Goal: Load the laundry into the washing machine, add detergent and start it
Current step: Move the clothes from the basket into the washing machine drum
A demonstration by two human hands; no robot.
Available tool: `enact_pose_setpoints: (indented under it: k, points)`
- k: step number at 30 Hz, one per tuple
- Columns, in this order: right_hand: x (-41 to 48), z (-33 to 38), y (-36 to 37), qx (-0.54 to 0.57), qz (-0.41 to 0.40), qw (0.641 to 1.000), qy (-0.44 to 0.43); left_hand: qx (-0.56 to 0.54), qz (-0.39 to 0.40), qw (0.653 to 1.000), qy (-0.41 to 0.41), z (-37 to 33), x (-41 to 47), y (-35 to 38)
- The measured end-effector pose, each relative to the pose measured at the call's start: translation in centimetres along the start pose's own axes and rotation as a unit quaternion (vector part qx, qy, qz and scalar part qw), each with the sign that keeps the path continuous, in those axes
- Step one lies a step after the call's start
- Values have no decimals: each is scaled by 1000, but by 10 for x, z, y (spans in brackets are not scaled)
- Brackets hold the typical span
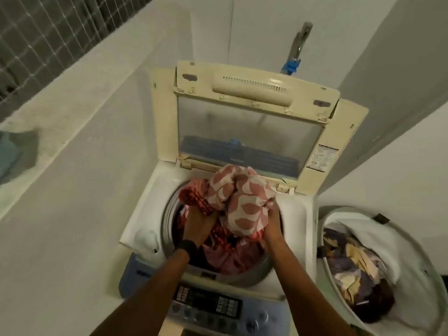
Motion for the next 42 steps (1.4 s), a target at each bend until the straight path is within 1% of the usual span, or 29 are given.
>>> enact_pose_setpoints:
  k: [2,5,6,7,8,9,11,13,14,17,19,20,21,22,23,24,25,27,29,30,32,34,35,36,37,39,40,41,42]
  points:
    - [8,-14,12,-101,-24,990,-95,-1,-12,998,-58,22,24,-5]
    - [34,-50,25,-181,-47,965,-182,45,2,985,-165,59,52,-2]
    - [42,-60,33,-217,-48,954,-199,98,-2,979,-178,76,61,1]
    - [54,-79,38,-251,-25,944,-213,158,-18,972,-170,88,67,4]
    - [65,-100,41,-301,10,933,-198,210,-26,964,-160,102,74,11]
    - [78,-128,39,-363,47,910,-194,189,-35,967,-167,109,78,16]
    - [98,-174,31,-519,103,834,-155,102,-41,976,-189,121,90,22]
    - [110,-184,25,-620,171,764,-49,90,-2,982,-168,142,108,24]
    - [112,-180,24,-655,221,722,-26,88,12,983,-163,154,119,21]
    - [115,-150,21,-740,316,592,-51,125,22,977,-169,176,145,10]
    - [121,-128,21,-745,363,558,-38,196,39,966,-166,155,139,9]
    - [122,-118,20,-743,382,549,-22,272,33,953,-133,139,129,10]
    - [125,-109,21,-735,382,560,-26,342,11,937,-74,124,119,10]
    - [127,-97,25,-725,353,590,-38,382,-31,924,6,115,109,12]
    - [131,-88,27,-703,302,641,-64,377,-67,922,58,108,99,13]
    - [136,-80,30,-678,249,685,-92,355,-95,926,82,100,89,15]
    - [140,-74,33,-662,202,712,-120,340,-88,932,85,103,83,18]
    - [148,-78,49,-622,168,746,-169,386,30,919,66,123,72,26]
    - [158,-89,65,-595,205,757,-175,421,214,881,18,155,63,27]
    - [167,-98,68,-605,229,747,-150,418,294,859,-26,171,57,28]
    - [200,-115,72,-612,244,746,-96,437,394,805,-80,188,55,33]
    - [228,-124,71,-620,250,743,-24,469,475,741,-80,182,60,38]
    - [235,-128,73,-636,251,729,-9,489,486,722,-59,173,64,39]
    - [236,-133,75,-639,231,734,-6,514,471,715,-44,159,71,38]
    - [233,-138,78,-637,201,743,-40,533,429,729,-26,146,80,36]
    - [208,-136,73,-607,100,781,-112,544,288,787,32,125,96,27]
    - [193,-136,64,-600,60,787,-130,515,223,825,67,115,102,21]
    - [174,-128,55,-603,64,785,-125,467,177,861,92,109,109,16]
    - [152,-123,42,-613,75,779,-109,423,182,884,82,107,114,14]
Point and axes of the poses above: each hand's wrist, its own x-axis towards the middle knuckle, its own y-axis out of the palm, z = x × y, the point moved 1 cm from there along x, towards the middle knuckle, and after that the axes turned 4 degrees about x, right-handed, at the moved point
